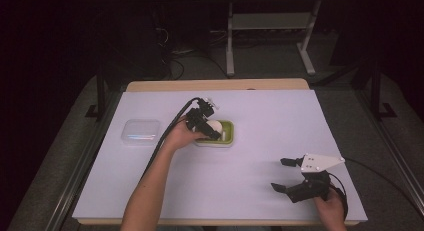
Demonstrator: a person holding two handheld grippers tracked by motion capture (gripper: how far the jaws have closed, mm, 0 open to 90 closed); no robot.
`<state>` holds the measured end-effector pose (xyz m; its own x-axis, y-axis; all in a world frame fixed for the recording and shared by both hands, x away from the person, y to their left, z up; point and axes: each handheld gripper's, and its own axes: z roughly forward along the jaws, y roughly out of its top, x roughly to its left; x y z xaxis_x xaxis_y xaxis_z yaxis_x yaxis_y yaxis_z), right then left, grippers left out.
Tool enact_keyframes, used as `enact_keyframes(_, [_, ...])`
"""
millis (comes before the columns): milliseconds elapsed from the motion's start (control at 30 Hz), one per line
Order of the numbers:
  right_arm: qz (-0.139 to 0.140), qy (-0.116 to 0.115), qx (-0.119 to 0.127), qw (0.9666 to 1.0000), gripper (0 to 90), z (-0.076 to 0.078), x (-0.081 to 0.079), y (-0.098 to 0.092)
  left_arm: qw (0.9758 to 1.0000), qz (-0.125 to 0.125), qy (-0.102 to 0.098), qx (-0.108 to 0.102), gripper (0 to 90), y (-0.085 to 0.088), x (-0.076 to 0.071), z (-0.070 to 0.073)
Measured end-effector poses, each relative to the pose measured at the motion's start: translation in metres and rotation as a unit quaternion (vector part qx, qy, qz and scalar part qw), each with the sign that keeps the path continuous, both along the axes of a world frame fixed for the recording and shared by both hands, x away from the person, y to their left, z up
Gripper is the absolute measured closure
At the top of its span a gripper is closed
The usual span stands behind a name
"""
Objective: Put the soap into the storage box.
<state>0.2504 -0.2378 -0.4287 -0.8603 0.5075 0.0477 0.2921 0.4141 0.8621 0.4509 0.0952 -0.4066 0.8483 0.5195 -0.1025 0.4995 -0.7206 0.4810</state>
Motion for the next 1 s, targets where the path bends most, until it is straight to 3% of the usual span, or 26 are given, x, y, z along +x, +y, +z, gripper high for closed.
enact_keyframes(1000, [0.000, 0.002, -0.001, 1.0000, 13.1, -0.0002, 0.0000, 0.0006, 1.0000, -0.002, 0.001, 0.005, 25.1, -0.0008, -0.0005, -0.0009])
